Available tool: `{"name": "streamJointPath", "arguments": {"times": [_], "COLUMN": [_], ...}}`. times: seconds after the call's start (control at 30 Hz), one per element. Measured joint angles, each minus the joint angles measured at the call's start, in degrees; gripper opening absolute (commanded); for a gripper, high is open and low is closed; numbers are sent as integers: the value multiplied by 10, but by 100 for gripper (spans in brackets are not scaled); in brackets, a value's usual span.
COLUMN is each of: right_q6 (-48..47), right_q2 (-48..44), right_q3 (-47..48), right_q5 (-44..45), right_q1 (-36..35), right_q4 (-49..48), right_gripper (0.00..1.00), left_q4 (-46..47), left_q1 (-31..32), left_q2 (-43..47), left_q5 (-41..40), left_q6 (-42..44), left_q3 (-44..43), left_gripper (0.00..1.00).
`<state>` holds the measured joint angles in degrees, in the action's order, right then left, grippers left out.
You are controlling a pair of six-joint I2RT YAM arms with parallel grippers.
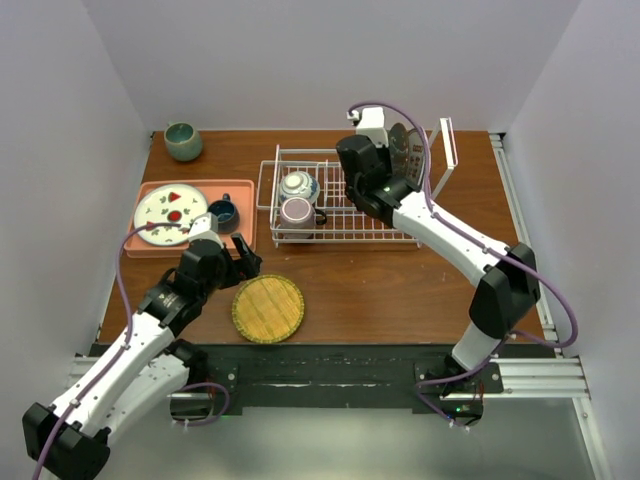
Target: Load the mixed dishes into the dish rack
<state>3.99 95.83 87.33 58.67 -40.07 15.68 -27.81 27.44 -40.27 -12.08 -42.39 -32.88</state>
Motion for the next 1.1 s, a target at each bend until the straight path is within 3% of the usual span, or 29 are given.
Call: {"name": "streamJointPath", "arguments": {"times": [0.4,0.8,1.1], "right_q6": [3,11,29], "right_q2": [63,69,69], "right_q3": [10,20,24], "right_q5": [-27,-19,-12], "right_q1": [20,32,46], "right_q4": [-16,-47,-42], "right_gripper": [0,49,60], "left_q4": [4,5,5], "left_q1": [0,0,0], "left_q2": [-5,-10,-10], "left_q5": [3,3,3], "left_q6": [0,0,0], "left_q3": [0,7,9], "left_gripper": [94,95,95]}}
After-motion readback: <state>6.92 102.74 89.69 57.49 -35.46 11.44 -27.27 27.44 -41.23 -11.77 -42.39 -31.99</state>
